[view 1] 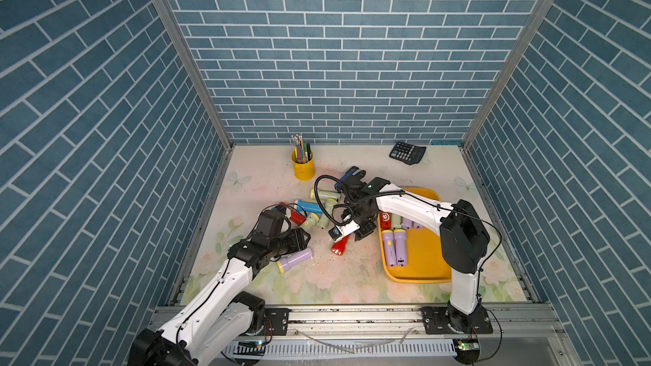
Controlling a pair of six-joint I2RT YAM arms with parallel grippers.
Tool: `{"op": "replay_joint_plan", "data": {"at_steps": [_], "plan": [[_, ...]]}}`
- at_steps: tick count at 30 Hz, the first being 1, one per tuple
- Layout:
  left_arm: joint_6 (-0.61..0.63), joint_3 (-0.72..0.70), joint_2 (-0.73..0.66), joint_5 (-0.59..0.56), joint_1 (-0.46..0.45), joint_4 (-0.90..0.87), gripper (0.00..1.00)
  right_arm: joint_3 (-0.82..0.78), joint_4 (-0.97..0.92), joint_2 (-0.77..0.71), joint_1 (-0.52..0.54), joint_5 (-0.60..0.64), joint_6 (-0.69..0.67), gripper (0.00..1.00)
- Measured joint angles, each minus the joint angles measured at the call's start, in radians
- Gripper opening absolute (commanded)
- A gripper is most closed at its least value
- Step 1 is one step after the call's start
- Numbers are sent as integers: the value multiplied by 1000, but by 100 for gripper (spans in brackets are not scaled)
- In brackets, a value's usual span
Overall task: Put the flashlights into the storage boxes
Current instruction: Pick up the flashlight from the center of the board.
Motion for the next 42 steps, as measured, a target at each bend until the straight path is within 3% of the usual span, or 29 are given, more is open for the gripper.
{"op": "replay_joint_plan", "data": {"at_steps": [21,35,42], "plan": [[-1,-20,79,23,17,73,63,102,5,167,0,27,-76,61],[-1,-20,98,25,19,80,62,106,10,189,1,49,-91,44],[3,-19,93,22,19,68,62,76,45,165,1,40,-58,40]]}}
